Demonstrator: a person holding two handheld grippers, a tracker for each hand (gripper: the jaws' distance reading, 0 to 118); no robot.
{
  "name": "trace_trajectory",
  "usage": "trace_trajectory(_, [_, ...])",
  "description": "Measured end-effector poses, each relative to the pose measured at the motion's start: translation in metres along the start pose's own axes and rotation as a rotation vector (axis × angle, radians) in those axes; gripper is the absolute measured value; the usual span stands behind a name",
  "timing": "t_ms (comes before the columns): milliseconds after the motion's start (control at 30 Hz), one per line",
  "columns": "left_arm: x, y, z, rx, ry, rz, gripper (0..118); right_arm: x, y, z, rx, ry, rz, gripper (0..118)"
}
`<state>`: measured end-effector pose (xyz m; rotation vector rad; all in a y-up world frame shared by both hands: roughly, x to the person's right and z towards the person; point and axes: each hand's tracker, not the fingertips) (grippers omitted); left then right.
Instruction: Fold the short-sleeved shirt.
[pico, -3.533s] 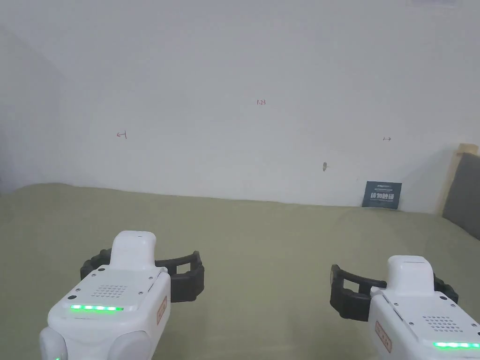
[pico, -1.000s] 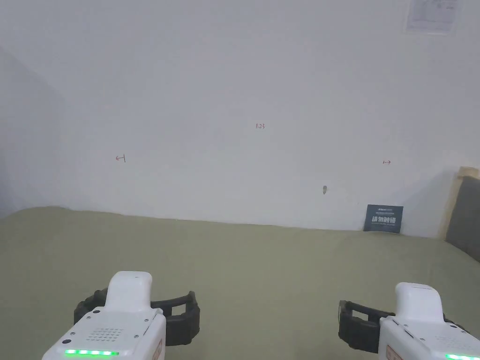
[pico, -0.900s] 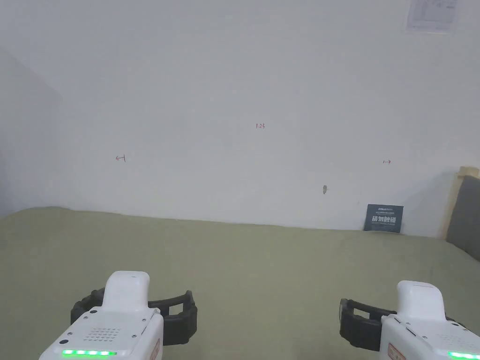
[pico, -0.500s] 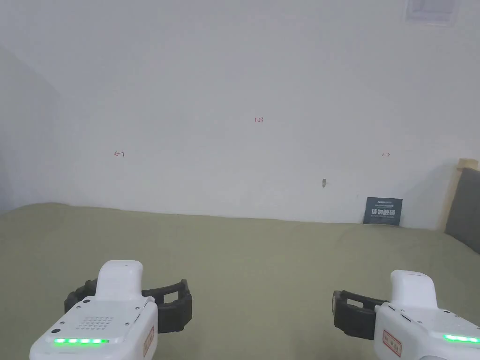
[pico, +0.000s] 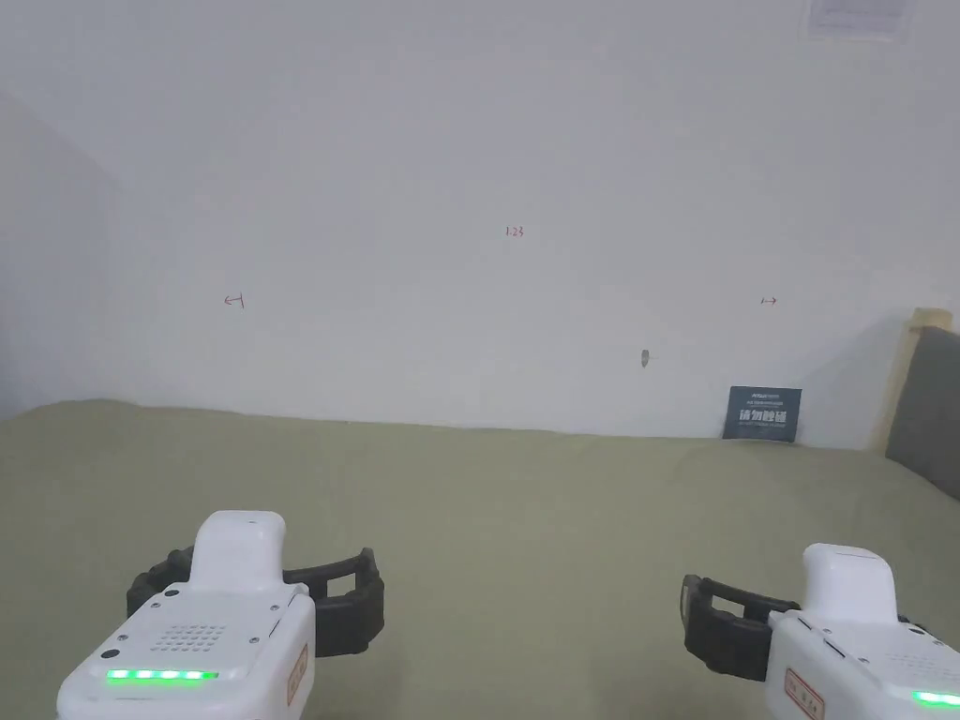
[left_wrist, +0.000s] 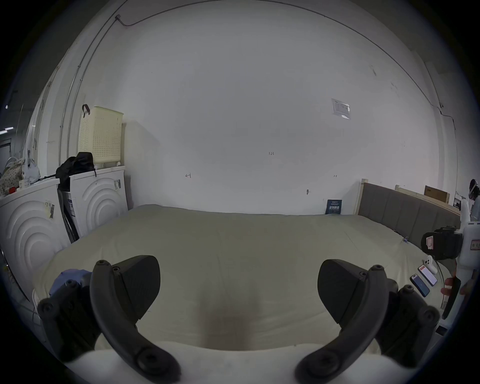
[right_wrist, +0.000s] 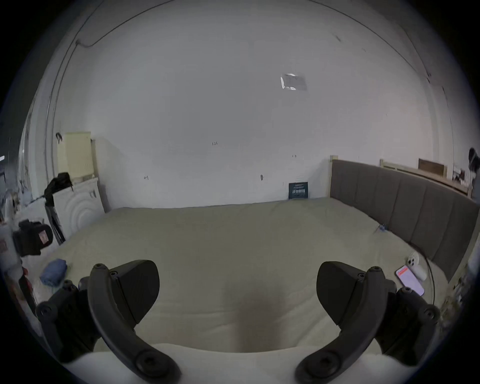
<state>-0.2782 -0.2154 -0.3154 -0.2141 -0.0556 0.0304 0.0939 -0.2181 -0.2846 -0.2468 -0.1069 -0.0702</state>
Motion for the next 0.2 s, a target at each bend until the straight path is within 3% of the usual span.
trace_trajectory(200, [-0.0004,-0.0009,-0.0037,-0.005,-0.003,0.007,118,-0.006,0.0005,-0.0002,0.034,-0.015,0.047,118])
